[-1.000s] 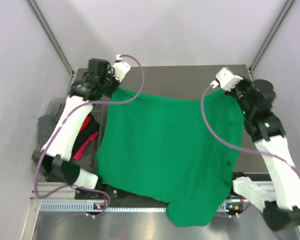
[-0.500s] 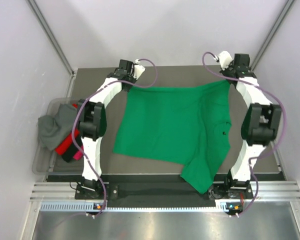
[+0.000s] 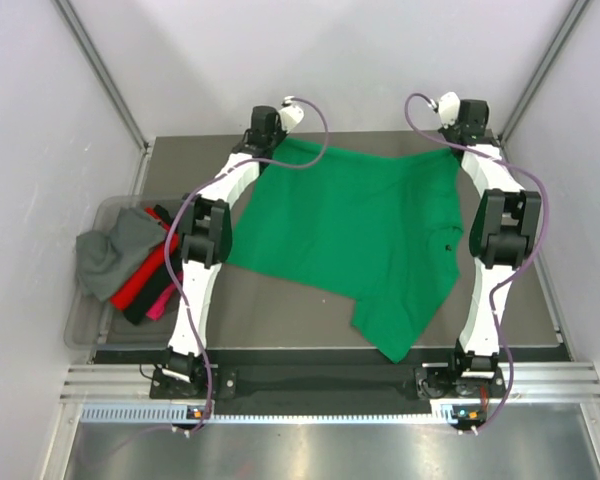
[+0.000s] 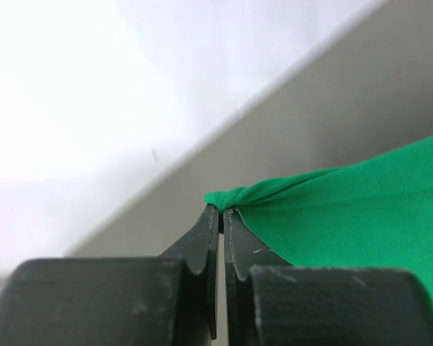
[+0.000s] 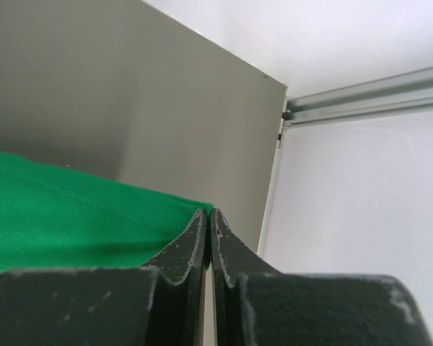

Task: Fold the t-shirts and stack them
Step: Flatten the tshirt out, then fold the tshirt

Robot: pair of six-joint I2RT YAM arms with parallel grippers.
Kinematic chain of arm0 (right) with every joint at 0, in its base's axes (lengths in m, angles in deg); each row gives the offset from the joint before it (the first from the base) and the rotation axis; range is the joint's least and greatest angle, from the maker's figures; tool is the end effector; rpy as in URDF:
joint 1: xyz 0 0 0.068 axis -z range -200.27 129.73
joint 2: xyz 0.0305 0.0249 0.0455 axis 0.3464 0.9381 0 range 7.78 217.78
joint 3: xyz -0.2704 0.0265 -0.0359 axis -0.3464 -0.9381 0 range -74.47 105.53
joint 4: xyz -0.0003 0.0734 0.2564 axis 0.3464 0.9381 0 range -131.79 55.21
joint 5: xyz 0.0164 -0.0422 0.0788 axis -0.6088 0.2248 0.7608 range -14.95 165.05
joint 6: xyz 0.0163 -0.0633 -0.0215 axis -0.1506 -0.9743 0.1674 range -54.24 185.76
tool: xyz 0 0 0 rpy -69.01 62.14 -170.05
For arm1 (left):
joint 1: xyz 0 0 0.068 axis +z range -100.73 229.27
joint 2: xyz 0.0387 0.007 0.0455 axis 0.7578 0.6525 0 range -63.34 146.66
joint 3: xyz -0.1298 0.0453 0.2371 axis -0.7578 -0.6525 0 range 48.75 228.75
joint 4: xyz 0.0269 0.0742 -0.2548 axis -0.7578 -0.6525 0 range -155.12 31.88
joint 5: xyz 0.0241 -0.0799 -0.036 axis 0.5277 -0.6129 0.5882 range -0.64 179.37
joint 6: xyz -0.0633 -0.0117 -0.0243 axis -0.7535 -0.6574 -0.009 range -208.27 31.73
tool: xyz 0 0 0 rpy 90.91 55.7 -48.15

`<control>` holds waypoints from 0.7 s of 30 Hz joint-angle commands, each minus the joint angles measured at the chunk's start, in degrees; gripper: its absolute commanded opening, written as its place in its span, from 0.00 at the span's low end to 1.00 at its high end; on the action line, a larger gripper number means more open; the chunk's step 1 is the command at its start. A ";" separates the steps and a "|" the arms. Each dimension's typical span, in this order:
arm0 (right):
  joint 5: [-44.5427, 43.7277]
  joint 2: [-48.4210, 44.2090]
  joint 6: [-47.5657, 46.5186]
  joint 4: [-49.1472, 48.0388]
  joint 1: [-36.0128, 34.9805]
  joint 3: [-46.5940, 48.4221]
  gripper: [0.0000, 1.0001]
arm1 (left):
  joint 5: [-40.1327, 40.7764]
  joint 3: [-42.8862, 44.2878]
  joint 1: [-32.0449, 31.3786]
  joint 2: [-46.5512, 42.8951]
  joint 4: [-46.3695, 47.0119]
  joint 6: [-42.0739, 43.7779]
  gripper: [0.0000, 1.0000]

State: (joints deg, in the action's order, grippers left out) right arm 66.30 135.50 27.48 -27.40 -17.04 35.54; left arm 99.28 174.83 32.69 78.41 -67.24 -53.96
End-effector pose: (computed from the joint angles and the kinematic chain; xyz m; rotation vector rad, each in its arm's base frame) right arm 0.5471 -0.0393 0.2358 -0.5683 2.1058 -0.5831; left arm 0.5804 -0.1628 0.2138 0.7640 1.8655 0.3709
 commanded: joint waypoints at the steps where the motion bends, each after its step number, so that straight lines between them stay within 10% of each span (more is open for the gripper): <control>1: -2.59 0.69 1.54 -4.29 0.56 3.01 0.00 | 1.42 3.99 -1.79 2.73 14.39 5.42 0.00; 8: -1.18 1.83 3.04 -3.41 0.47 3.10 0.00 | -2.96 -0.06 -3.28 6.06 32.58 9.02 0.00; 21: -0.39 -4.31 5.58 -3.49 2.22 -2.70 0.00 | 2.73 2.86 -3.90 5.30 34.96 2.96 0.00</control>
State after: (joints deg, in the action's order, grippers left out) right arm 65.69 136.73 31.06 -29.13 -16.06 33.82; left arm 98.32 179.31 28.45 90.10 -37.80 -49.48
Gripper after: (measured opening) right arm 0.009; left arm 0.036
